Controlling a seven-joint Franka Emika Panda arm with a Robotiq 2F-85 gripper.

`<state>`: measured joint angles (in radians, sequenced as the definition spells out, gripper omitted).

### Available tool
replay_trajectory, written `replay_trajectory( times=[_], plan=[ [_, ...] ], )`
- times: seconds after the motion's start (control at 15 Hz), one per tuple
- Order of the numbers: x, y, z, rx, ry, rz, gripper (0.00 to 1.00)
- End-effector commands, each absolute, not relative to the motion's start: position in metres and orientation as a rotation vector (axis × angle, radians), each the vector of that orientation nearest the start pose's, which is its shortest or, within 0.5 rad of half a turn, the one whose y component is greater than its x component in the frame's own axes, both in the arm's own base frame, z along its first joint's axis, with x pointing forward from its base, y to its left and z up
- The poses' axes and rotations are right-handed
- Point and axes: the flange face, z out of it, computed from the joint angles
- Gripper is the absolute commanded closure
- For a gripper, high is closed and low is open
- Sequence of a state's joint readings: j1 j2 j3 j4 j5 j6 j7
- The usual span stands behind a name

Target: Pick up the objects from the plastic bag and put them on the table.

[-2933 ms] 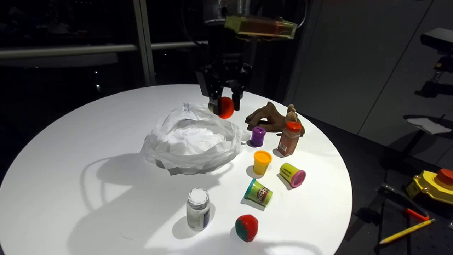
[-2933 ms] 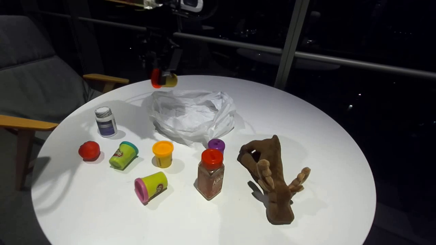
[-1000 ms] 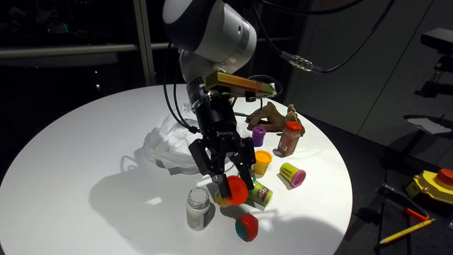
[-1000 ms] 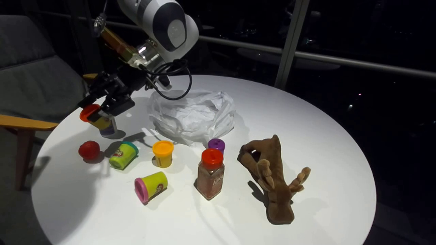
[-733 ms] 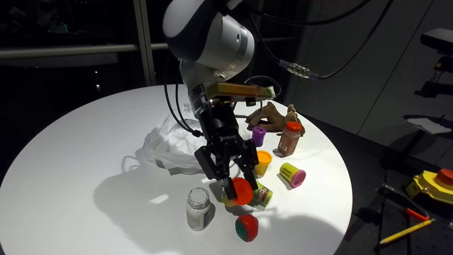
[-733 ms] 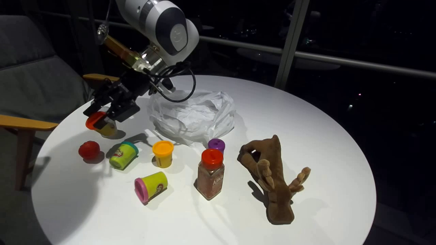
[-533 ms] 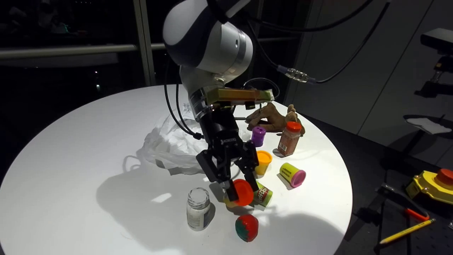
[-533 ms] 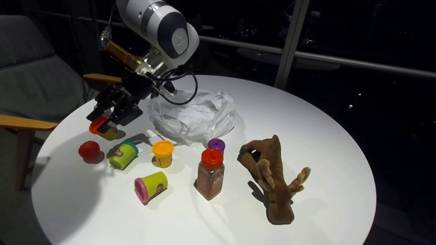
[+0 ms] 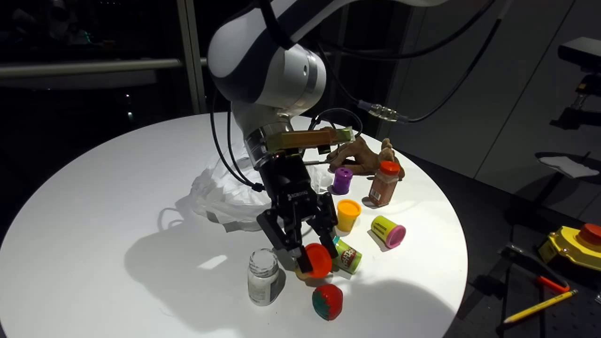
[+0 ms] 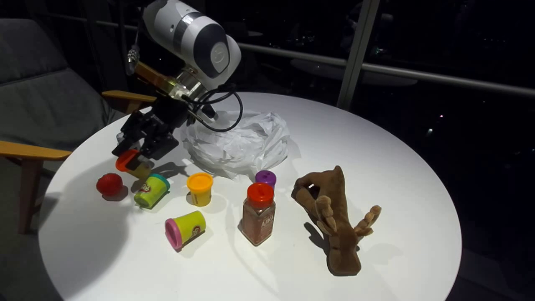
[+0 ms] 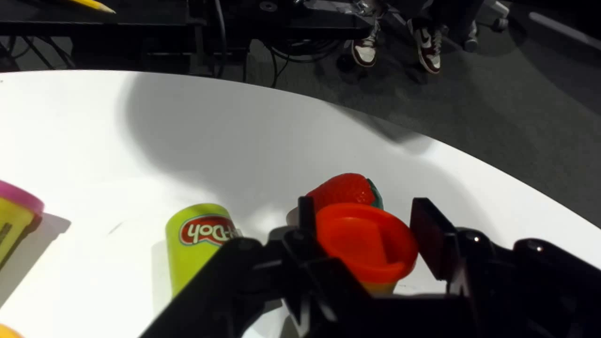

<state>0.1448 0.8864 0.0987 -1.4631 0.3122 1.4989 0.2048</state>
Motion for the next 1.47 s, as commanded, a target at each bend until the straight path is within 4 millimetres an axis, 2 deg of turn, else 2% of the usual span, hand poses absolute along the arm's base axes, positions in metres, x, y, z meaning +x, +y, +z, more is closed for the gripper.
replay_trajectory(
  times=[0.0, 0.13, 0.2, 0.27, 0.33, 0.4, 0.6, 0.8, 1.0, 1.13, 1.4],
  plan=[
    [0.595, 0.182, 0.13, -2.698, 0.1, 1.31, 0.71],
    [0.597, 0.183, 0.129, -2.715, 0.093, 1.309, 0.71],
    [0.598, 0.183, 0.129, -2.721, 0.088, 1.311, 0.56],
    [0.598, 0.184, 0.129, -2.726, 0.078, 1.313, 0.29],
    [0.599, 0.184, 0.128, -2.737, 0.075, 1.309, 0.22],
    [0.6, 0.185, 0.128, -2.743, 0.071, 1.305, 0.2],
    [0.606, 0.183, 0.133, -2.773, 0.064, 1.268, 0.01],
    [0.615, 0.18, 0.147, -2.782, 0.066, 1.221, 0.0],
    [0.622, 0.176, 0.172, -2.802, 0.066, 1.167, 0.0],
    [0.627, 0.173, 0.198, -2.836, 0.072, 1.086, 0.0],
    [0.636, 0.169, 0.273, -2.956, 0.083, 0.789, 0.0]
  ],
)
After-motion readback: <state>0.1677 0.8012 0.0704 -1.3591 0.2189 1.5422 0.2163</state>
